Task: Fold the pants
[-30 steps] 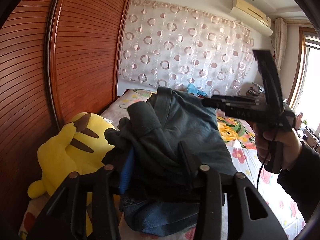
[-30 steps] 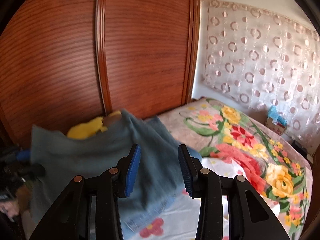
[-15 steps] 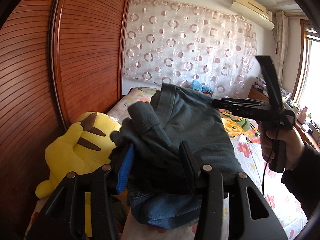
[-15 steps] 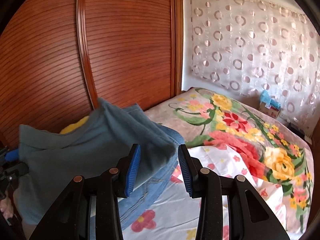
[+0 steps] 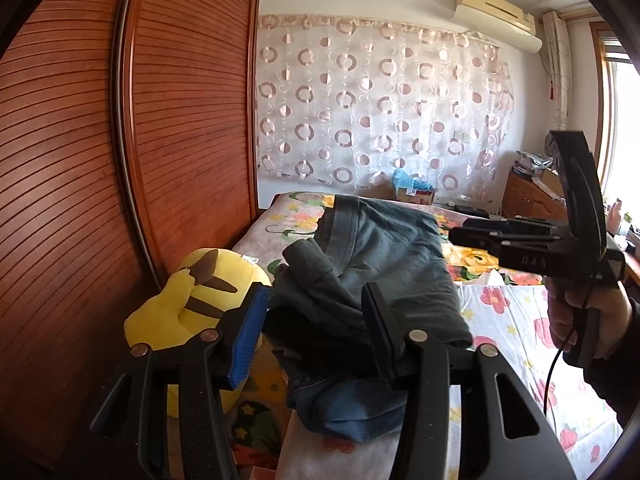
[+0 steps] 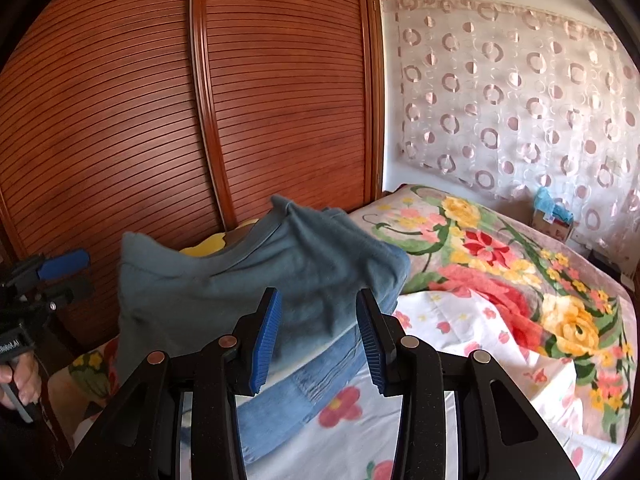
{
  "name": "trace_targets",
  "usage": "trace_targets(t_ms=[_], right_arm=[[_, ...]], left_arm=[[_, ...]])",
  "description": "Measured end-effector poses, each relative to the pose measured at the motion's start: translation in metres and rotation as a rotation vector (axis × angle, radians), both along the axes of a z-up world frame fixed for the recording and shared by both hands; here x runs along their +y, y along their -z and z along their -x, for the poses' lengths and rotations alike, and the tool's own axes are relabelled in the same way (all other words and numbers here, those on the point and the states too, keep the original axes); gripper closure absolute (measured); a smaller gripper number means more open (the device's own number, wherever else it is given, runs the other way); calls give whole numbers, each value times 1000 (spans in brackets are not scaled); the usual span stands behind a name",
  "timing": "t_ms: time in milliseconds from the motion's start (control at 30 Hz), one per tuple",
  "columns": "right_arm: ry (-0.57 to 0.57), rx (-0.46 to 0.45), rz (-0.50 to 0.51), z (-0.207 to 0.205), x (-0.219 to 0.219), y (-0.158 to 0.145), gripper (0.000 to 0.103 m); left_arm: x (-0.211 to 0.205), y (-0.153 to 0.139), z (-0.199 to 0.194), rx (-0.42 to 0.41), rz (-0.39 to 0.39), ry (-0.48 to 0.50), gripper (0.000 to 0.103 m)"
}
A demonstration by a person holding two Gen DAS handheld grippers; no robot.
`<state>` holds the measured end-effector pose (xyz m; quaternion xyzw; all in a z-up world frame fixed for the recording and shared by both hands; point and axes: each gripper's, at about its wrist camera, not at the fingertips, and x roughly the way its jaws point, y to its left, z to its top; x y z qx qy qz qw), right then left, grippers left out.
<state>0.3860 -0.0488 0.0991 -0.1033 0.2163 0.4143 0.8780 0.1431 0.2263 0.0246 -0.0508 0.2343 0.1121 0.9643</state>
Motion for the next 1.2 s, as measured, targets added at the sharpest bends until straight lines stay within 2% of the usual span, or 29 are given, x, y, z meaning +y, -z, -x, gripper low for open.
trace_targets(t_ms=[33,500,867,967,1200], right_arm=[[0,1,-2,3,-2,1,62],[29,2,-18,36,-29,-2,62],[63,-18,-46,65,-54,-8,62],[76,-22,-54,73,-59,-7,62],[143,-18,-81,101,-84,-2,62]], left_arm=[[-1,-2,2,-4,-8,1,48],[-31,-10,18,12,-53,95,48],[-55,-19,34,-19,-43,148,48],[-64,-22,37,-24,-62,146,48],[-90,-23,41,-32,-34,234,48]])
